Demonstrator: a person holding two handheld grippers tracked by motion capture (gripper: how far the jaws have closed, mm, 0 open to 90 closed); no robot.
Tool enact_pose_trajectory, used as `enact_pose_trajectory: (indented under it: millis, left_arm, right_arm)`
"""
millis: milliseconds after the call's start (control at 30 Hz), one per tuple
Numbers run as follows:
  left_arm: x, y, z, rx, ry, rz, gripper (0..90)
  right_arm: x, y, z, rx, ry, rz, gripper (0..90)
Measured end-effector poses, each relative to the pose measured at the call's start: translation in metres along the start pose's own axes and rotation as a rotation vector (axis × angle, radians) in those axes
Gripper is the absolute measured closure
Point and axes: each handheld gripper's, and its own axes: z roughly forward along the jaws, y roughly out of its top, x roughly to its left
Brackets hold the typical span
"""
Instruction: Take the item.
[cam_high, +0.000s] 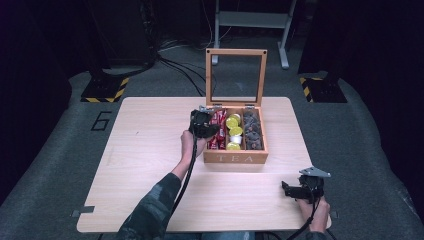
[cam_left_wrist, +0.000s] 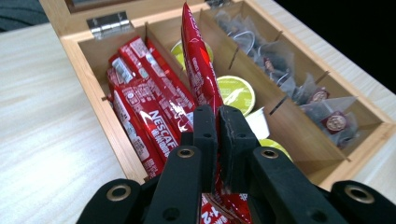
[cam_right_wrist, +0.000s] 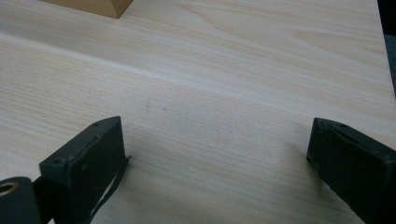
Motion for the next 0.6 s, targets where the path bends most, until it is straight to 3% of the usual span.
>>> enact_pose_trajectory:
  millis: [300, 600]
  left_arm:
    - [-0.002, 0.002, -0.021, -0.03, -0.015, 0.043, 85.3]
    - [0.003, -0.003, -0.041, -0.064, -0.025, 0.045, 85.4]
  right_arm:
    - [0.0, 0.0, 0.0, 0.0, 0.0, 0.0, 3.7]
    - [0.0, 0.0, 0.0, 0.0, -0.001, 0.001, 3.6]
